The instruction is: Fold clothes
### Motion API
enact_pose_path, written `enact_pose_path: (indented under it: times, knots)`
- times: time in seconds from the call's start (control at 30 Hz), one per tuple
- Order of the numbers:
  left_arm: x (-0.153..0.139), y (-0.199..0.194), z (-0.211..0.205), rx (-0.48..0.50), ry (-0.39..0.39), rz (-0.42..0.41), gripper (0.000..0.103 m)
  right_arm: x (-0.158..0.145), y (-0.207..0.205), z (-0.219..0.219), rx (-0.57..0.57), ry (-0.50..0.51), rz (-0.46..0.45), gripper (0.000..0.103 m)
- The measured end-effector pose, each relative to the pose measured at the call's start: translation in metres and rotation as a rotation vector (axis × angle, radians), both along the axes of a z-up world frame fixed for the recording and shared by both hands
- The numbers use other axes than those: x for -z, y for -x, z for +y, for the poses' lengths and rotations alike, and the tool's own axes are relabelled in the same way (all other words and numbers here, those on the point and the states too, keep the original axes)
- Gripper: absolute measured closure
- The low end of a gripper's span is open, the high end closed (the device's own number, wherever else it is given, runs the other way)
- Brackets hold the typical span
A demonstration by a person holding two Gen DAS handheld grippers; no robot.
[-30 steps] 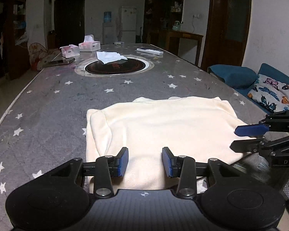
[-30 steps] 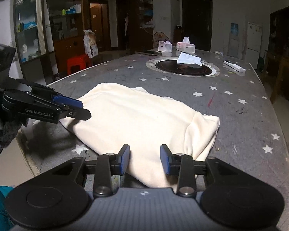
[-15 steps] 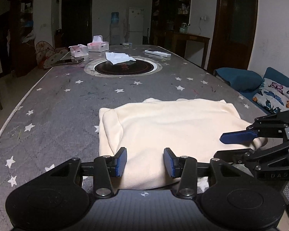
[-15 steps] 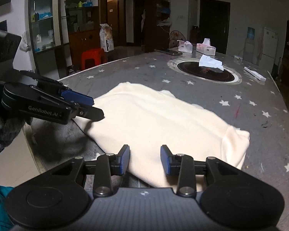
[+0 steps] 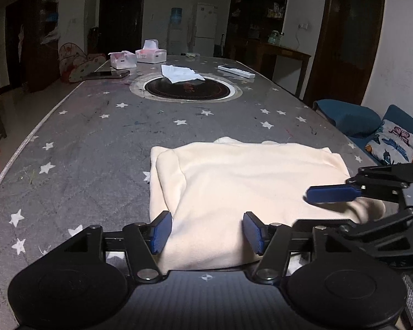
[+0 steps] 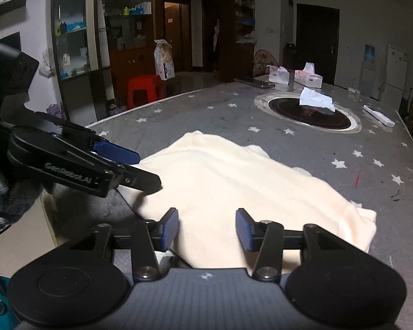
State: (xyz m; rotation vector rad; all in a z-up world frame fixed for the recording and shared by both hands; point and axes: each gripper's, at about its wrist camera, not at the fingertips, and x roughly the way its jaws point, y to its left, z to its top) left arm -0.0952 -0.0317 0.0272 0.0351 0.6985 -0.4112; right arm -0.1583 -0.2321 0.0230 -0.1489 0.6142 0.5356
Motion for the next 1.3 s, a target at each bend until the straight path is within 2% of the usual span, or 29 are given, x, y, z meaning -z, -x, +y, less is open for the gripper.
enact_pose_path:
  times: [0.03,0.1,0.17,0.2,0.27,0.3,0.37,0.5,0.73,0.87,1.07,1.17,1.3]
  knots:
    - [0.000,-0.001,0.001,-0.003,0.008,0.003,0.037,-0.001,0.001,-0.001,-0.001,-0.005,-0.002,0.046]
    - [-0.001,-0.001,0.002,-0.005,0.020,0.002,0.027,-0.003,0.003,-0.002,-0.002,-0.010,-0.005,0.044]
    - [-0.003,0.001,0.003,-0.007,0.020,-0.012,0.019,-0.004,0.005,-0.003,0.002,-0.014,-0.004,0.033]
    - [-0.005,0.002,0.003,-0.008,0.019,-0.022,0.015,-0.004,0.006,-0.003,0.003,-0.016,-0.003,0.032]
    - [-0.009,0.004,0.006,-0.014,0.029,-0.047,0.002,-0.005,0.009,-0.004,0.005,-0.027,-0.006,0.029]
    - [-0.011,0.005,0.007,-0.017,0.036,-0.060,0.000,-0.006,0.011,-0.004,0.006,-0.033,-0.009,0.026]
    - [-0.015,0.007,0.011,-0.025,0.050,-0.085,0.000,-0.009,0.013,-0.004,0.010,-0.039,-0.023,0.013]
    - [-0.020,0.007,0.018,-0.052,0.056,-0.108,0.000,-0.017,0.024,-0.002,0.038,-0.024,-0.088,0.001]
    - [-0.025,0.003,0.036,-0.101,0.079,-0.081,0.000,-0.031,0.034,-0.004,0.046,-0.090,-0.150,0.000]
    - [-0.026,0.002,0.044,-0.130,0.078,-0.083,0.000,-0.034,0.025,-0.003,0.009,-0.131,-0.120,0.000]
    - [-0.025,-0.002,0.057,-0.176,0.082,-0.062,0.000,-0.029,0.016,0.025,-0.064,-0.004,-0.086,0.001]
    - [-0.024,-0.004,0.065,-0.200,0.109,-0.042,0.001,-0.026,0.015,0.037,-0.102,0.037,-0.077,0.009]
    - [-0.022,-0.008,0.074,-0.229,0.131,-0.021,0.001,-0.022,0.013,0.050,-0.144,0.073,-0.068,0.014]
